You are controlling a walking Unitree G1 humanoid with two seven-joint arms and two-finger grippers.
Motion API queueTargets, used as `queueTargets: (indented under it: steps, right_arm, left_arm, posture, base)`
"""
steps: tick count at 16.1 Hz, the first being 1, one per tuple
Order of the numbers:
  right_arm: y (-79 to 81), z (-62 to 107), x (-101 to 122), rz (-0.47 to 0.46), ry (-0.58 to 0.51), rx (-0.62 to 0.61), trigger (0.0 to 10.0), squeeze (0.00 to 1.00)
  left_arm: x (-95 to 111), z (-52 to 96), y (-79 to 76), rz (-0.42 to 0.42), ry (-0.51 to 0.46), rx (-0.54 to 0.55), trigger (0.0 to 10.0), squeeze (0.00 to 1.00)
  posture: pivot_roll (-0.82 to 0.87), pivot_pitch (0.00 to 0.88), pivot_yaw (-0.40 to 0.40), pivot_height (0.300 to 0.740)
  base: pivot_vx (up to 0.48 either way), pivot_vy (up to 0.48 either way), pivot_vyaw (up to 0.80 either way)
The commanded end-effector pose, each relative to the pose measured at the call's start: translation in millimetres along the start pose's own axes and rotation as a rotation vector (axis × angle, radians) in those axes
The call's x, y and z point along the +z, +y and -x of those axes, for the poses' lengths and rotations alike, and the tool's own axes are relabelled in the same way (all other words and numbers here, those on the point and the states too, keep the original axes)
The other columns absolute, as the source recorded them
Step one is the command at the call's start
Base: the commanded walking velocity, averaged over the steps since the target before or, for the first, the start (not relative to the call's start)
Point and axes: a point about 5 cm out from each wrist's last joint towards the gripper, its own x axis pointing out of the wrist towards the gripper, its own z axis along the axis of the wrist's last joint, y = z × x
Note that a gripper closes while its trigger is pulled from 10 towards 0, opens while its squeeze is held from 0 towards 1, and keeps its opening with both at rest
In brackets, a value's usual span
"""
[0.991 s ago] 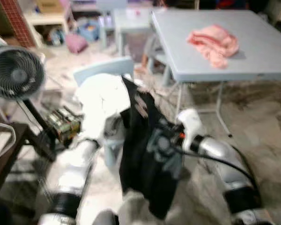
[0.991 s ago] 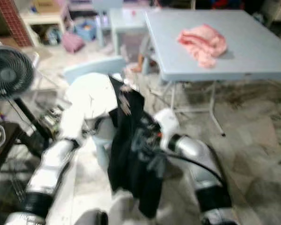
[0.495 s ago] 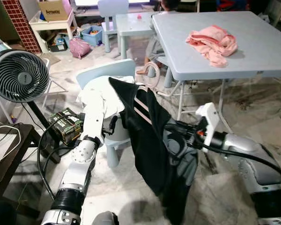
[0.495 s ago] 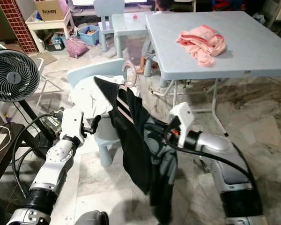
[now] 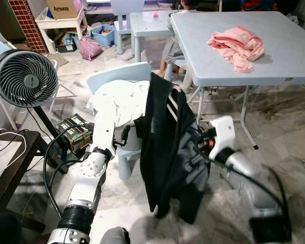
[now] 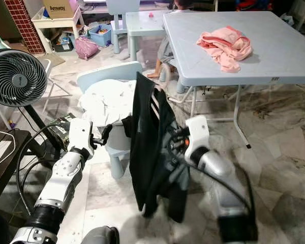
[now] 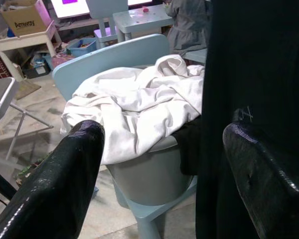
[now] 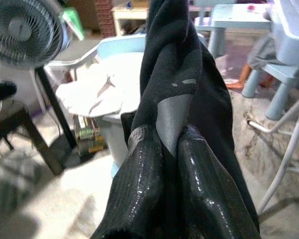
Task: Hang hanger
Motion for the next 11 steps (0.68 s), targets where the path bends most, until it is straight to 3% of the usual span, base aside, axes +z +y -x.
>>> queueTargets:
  steps: [1, 2, 3, 4, 6, 9, 11]
  right_arm:
    - [-0.2, 2.3, 19, 0.01, -0.109, -0.007, 10.0, 0.0]
    - [5.6, 10.1, 13, -0.008, -0.074, 0.053, 10.0, 0.0]
    - [8.1, 20.3, 19, -0.076, -0.046, 0.192, 10.0, 0.0]
    - [9.5, 22.7, 21, -0.09, -0.041, 0.231, 10.0, 0.0]
    - [18.4, 40.5, 38, -0.18, -0.029, 0.447, 10.0, 0.0]
    - [27.2, 46.7, 53, -0.26, -0.036, 0.56, 10.0, 0.0]
    - [34.6, 50.3, 60, -0.264, -0.031, 0.623, 10.0, 0.0]
  left_arm:
    - [3, 0.6, 1.6, -0.011, -0.018, 0.001, 10.0, 0.0]
    - [0, -1.1, 4.4, -0.023, 0.005, 0.017, 10.0, 0.0]
    - [2, -4.4, 4.4, -0.019, -0.002, 0.007, 10.0, 0.0]
    - [3, -5.5, 4.0, -0.018, -0.004, 0.003, 10.0, 0.0]
    - [13, -18.1, -8.0, -0.005, -0.03, -0.03, 10.0, 0.0]
    - [22, -30.8, -26.0, 0.01, -0.05, -0.062, 10.0, 0.0]
    - [29, -37.9, -36.4, 0.024, -0.068, -0.084, 10.0, 0.0]
  posture:
    - [-0.07, 0.007, 0.0, 0.74]
    - [-0.08, 0.008, 0.003, 0.74]
    - [-0.09, 0.013, 0.008, 0.74]
    - [-0.1, 0.013, 0.009, 0.74]
    - [-0.12, 0.01, 0.008, 0.74]
    - [-0.12, 0.005, 0.008, 0.74]
    - [-0.13, 0.004, 0.01, 0.74]
  base:
    - [0.0, 0.0, 0.0]
    - [0.0, 0.0, 0.0]
    - [0.0, 0.0, 0.0]
    - [0.0, 0.0, 0.0]
    - [0.0, 0.0, 0.0]
    - [0.0, 0.0, 0.0]
    - [0.0, 0.0, 0.0]
